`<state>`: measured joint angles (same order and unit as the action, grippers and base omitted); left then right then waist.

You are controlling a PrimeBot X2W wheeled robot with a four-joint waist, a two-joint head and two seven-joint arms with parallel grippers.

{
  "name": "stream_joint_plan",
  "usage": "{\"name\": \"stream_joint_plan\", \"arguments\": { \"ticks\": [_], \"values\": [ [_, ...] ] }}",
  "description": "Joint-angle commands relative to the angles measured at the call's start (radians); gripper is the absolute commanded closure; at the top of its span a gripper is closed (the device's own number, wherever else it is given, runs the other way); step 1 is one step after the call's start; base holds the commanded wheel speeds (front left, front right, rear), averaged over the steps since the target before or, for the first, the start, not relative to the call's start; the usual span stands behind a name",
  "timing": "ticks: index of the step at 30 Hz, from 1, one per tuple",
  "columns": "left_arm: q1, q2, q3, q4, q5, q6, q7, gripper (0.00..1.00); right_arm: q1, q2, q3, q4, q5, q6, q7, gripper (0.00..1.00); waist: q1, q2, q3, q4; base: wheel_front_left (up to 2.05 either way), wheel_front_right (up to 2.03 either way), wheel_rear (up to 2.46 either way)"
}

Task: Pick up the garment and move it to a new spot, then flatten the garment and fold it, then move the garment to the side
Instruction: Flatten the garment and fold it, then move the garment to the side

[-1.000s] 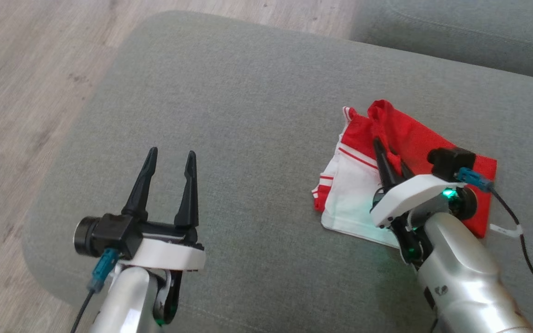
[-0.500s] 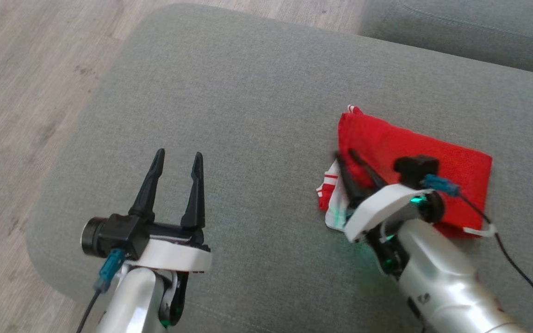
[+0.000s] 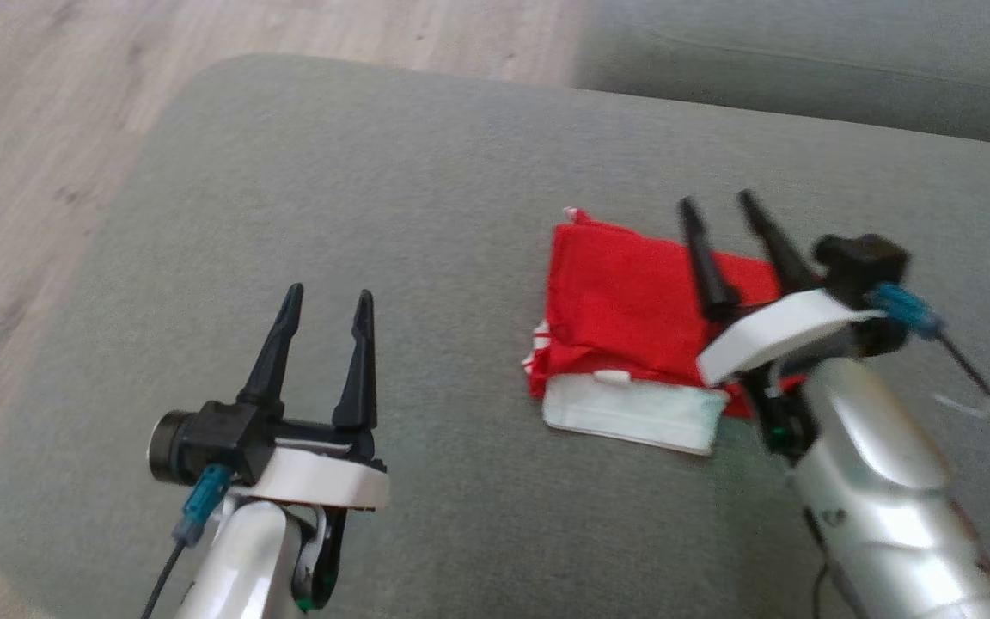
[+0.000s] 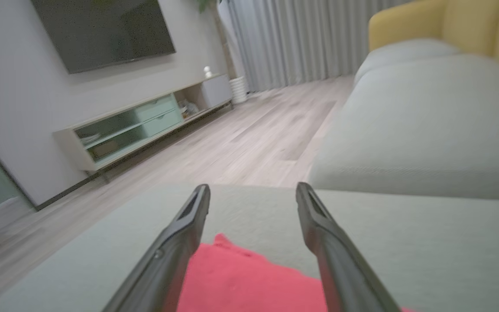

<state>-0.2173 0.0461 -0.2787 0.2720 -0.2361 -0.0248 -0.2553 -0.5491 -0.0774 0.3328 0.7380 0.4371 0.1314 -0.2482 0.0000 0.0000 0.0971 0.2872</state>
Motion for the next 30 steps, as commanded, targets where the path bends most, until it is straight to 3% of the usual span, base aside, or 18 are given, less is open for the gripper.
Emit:
{"name": "stream_joint_plan", "arguments": {
  "ticks": [1, 7, 13, 20, 30],
  "values": [
    [-0.019, 0.004, 0.044, -0.024, 0.011, 0.007, -0.006, 0.0, 0.044, -0.005, -0.056, -0.086, -0.067, -0.001, -0.013, 0.0, 0.0, 0.0, -0.016, -0.053, 0.0, 0.0, 0.0],
    [-0.007, 0.004, 0.066, -0.02, 0.014, 0.009, -0.006, 0.0, 0.19, -0.02, -0.2, -0.257, -0.208, -0.001, -0.013, 0.0, 0.0, 0.0, -0.027, -0.117, 0.0, 0.0, 0.0],
    [0.018, 0.004, 0.092, -0.03, 0.008, 0.011, -0.006, 0.0, 0.36, 0.006, -0.311, -0.456, -0.304, -0.001, -0.013, 0.0, 0.0, 0.0, -0.033, -0.185, 0.0, 0.0, 0.0],
    [0.049, 0.004, 0.105, -0.026, 0.008, 0.007, -0.006, 0.0, 0.46, 0.025, -0.352, -0.542, -0.312, -0.001, -0.013, 0.0, 0.0, 0.0, -0.038, -0.217, 0.0, 0.0, 0.0],
    [0.068, 0.004, 0.114, -0.025, 0.004, 0.005, -0.006, 0.0, 0.498, 0.027, -0.339, -0.554, -0.266, -0.001, -0.013, 0.0, 0.0, 0.0, -0.037, -0.222, 0.0, 0.0, 0.0]
  ]
}}
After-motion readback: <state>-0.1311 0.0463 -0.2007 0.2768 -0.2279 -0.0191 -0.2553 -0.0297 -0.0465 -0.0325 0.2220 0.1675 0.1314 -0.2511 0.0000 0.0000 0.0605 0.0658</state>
